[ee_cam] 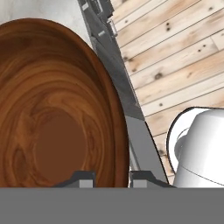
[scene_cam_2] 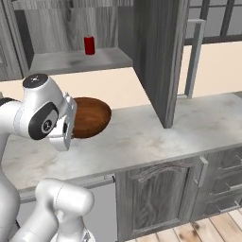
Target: Pick the mug and place it in the sink. Pick the bowl and place it in the open cabinet and then close the cabinet.
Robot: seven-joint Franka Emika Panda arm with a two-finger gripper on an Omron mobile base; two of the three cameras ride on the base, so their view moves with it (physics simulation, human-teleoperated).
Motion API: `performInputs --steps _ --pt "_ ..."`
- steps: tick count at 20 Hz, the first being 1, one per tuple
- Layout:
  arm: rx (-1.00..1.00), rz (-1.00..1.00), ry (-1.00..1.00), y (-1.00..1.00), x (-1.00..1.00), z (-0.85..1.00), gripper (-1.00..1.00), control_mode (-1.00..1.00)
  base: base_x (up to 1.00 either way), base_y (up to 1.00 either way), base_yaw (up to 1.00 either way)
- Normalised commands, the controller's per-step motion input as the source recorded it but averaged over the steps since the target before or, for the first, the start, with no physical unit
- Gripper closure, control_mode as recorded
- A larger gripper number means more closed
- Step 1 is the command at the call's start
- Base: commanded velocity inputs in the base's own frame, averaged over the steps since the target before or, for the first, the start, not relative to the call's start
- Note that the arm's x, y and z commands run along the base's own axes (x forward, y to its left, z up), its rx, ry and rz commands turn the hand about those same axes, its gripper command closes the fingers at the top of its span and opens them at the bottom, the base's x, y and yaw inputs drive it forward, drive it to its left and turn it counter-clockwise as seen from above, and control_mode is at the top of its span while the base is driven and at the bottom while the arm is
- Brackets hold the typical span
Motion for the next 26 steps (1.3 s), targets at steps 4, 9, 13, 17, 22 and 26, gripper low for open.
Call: performInputs --steps 4,9,13,17,22,26 --pt "0.00 0.00 0.00 0.00 0.00 0.00 1.00 1.00 0.59 0.00 0.00" --pt "0.00 0.00 0.00 0.00 0.00 0.00 1.00 1.00 0.67 0.00 0.01" --pt "0.00 0.00 0.00 0.00 0.00 0.00 1.00 1.00 0.45 0.00 0.13" --pt "0.00 0.00 0.00 0.00 0.00 0.00 1.00 1.00 0.21 0.00 0.14" --pt "0.00 0.00 0.00 0.00 0.00 0.00 1.00 1.00 0.05 0.00 0.14" --pt "0.00 0.00 0.00 0.00 0.00 0.00 1.00 1.00 0.01 0.01 0.11"
